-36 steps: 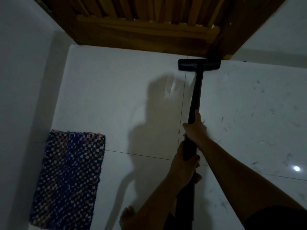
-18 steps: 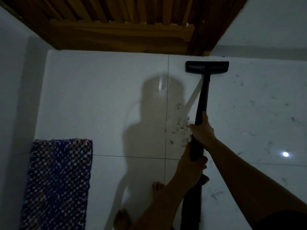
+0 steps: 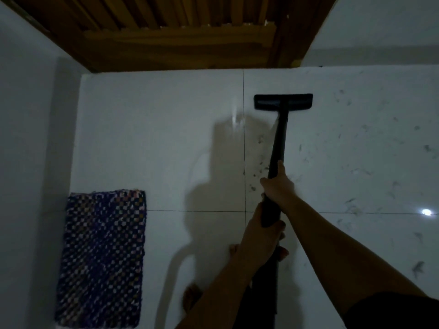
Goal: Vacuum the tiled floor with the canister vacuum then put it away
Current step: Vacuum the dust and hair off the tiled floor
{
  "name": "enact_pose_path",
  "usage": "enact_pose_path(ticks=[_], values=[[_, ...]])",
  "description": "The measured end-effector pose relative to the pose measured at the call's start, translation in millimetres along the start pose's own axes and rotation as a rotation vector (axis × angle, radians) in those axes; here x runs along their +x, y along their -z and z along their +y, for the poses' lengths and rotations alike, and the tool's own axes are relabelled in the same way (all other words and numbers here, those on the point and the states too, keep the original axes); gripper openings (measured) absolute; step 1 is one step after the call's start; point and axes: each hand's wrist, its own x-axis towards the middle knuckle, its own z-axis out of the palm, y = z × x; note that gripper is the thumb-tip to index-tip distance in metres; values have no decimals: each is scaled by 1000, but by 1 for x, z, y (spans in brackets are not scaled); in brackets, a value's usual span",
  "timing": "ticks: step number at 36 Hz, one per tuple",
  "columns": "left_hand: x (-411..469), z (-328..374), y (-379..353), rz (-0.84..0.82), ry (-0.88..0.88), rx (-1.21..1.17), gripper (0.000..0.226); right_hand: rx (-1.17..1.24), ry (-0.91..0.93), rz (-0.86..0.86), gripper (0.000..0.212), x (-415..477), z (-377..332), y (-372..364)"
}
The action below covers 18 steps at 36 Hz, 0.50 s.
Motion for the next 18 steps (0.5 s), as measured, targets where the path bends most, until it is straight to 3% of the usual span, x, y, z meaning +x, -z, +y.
enact_pose_path(ticks=[6,10,18], values=[[-16,-12,-3,-57,4,-38,34,-10,-13,31,78,-16,14,1],[-30,-37,5,-73,-36,3,44,-2,8,30,77,-40,30,-7],[-74,-91,25,-42,-129,37,45,-33,44,-3,76,-91,64,-41]])
